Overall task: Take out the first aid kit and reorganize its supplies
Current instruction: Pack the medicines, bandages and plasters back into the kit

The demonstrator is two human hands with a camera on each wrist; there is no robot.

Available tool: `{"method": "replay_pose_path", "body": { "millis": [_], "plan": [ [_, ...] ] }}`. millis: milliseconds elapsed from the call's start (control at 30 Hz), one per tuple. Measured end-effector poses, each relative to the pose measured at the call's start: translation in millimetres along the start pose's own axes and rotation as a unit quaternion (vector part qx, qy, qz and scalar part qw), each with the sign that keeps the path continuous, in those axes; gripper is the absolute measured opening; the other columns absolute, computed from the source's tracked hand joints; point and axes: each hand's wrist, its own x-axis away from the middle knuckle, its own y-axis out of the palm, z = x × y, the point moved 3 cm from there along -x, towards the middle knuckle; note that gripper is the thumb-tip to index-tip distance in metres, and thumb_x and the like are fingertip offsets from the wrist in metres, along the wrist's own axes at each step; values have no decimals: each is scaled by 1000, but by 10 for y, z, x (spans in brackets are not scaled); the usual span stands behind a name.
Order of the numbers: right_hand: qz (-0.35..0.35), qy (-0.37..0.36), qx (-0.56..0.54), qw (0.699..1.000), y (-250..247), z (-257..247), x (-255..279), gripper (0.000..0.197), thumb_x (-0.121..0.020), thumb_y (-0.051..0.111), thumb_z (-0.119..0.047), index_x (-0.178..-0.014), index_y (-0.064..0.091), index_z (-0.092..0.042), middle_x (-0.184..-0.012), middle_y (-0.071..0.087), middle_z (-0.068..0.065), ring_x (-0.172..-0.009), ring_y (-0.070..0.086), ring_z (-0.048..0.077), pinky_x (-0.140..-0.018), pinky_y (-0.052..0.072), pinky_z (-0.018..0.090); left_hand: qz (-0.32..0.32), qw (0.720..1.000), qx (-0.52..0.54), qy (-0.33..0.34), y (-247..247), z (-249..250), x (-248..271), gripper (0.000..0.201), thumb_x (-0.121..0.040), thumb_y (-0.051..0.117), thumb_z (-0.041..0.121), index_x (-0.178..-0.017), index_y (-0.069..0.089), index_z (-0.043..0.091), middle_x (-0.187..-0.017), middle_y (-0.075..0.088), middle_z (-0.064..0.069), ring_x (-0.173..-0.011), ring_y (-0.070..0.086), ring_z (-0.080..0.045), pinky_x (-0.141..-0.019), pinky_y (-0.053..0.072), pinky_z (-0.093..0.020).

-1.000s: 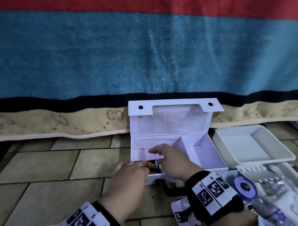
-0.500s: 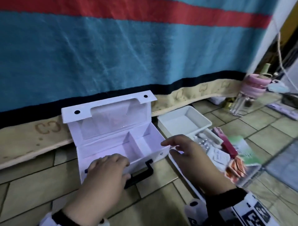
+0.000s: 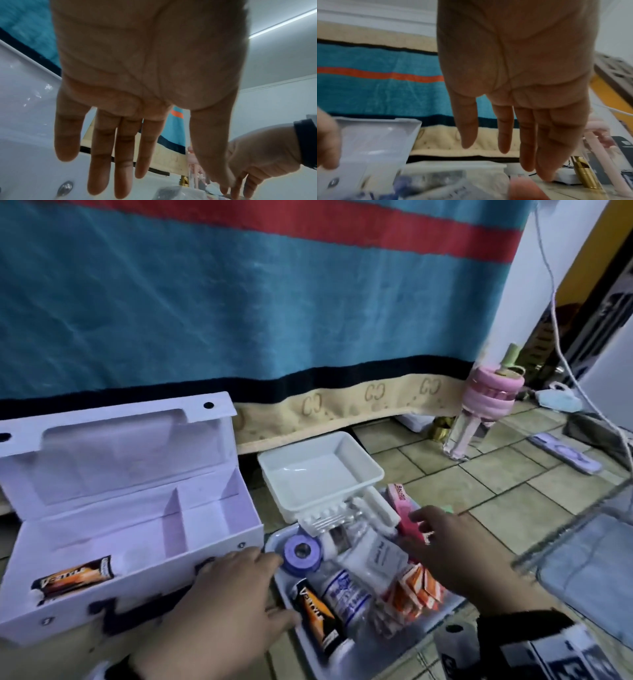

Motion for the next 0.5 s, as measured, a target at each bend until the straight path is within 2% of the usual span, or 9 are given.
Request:
{"method": "replay_pose_path", "body": {
  "millis": [67, 100, 167, 267, 333, 500],
  "plan": [
    [-28, -16, 50, 998, 12, 75, -153, 37, -85, 60, -45, -116, 56, -25, -113, 62, 0, -81, 51, 14, -53, 31, 19, -41, 998, -6, -39, 72, 98, -71, 75, -74, 53, 72, -135, 31, 35, -134, 38, 10, -127, 36, -14, -106, 31, -33],
    [-27, -28, 53, 998, 14, 109, -230, 32, -85, 60, -44, -112, 58, -26, -110, 63, -1, -82, 53, 15, -55, 30, 21, -58, 997, -5, -53, 119, 141, -101, 82, -69, 54, 75, -137, 28, 36, -137, 35, 10, -129, 33, -15, -107, 30, -35],
    [-29, -52, 40, 997, 36, 160, -375, 21, -82, 64, -38, -100, 65, -26, -103, 66, 0, -87, 59, 18, -54, 30, 22, -81, 994, -5, -77, 208, 234, -136, 93, -62, 56, 80, -139, 24, 38, -141, 30, 11, -133, 28, -15, -110, 27, -37],
    [-34, -64, 23, 997, 92, 212, -538, 14, -79, 68, -32, -90, 66, -24, -97, 64, 5, -78, 56, 20, -56, 28, 24, -97, 989, 1, -109, 349, 348, -153, 106, -57, 61, 79, -143, 16, 37, -144, 26, 12, -134, 25, -15, -110, 26, -36],
    [-37, -60, 23, 997, 119, 242, -596, 17, -78, 68, -31, -88, 63, -18, -97, 62, 8, -75, 52, 22, -60, 27, 24, -93, 987, 3, -133, 429, 405, -151, 107, -56, 63, 78, -142, 16, 34, -140, 26, 13, -133, 26, -13, -107, 28, -35],
    [-59, -45, 15, 997, 93, 269, -621, 33, -77, 69, -36, -93, 56, -10, -91, 65, 10, -86, 58, 28, -59, 31, 26, -64, 984, 11, -164, 487, 498, -142, 95, -55, 62, 74, -133, 25, 33, -128, 31, 13, -126, 32, -11, -104, 30, -32]
  ]
}}
